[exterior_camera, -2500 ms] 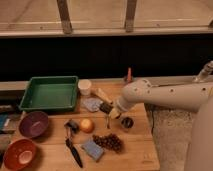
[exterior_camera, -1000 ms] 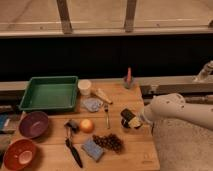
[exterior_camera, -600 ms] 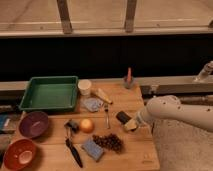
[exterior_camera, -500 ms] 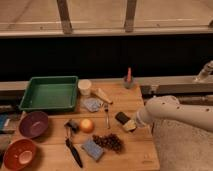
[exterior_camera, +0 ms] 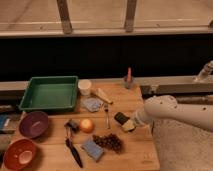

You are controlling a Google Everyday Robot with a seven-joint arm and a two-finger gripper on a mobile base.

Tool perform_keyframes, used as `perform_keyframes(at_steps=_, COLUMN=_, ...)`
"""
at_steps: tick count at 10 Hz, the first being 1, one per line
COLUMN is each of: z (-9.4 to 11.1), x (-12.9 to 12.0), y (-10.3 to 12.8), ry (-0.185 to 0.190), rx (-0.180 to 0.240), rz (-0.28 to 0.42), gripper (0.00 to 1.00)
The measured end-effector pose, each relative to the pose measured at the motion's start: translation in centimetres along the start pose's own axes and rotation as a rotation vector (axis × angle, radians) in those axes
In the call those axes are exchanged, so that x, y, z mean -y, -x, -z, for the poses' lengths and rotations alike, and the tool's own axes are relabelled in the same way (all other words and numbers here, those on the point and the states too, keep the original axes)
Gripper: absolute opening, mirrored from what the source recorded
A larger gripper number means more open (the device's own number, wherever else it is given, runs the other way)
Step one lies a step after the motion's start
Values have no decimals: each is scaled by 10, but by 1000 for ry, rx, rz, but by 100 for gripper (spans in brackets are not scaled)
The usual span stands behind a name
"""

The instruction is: Place eraser in metal cup

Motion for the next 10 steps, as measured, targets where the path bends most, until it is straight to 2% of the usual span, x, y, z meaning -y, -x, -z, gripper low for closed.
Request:
perform_keyframes(at_steps=1, z=2, x=3, y=1, ry=-8, rx=4, rz=-3, gripper=74)
perform_keyframes(at_steps=7, z=6, x=12, y=-2, ry=-22, rx=9, rz=-17, gripper=75)
perform_keyframes(at_steps=10, z=26, x=18, y=-1, ry=-60, rx=44, rz=-27, gripper=75)
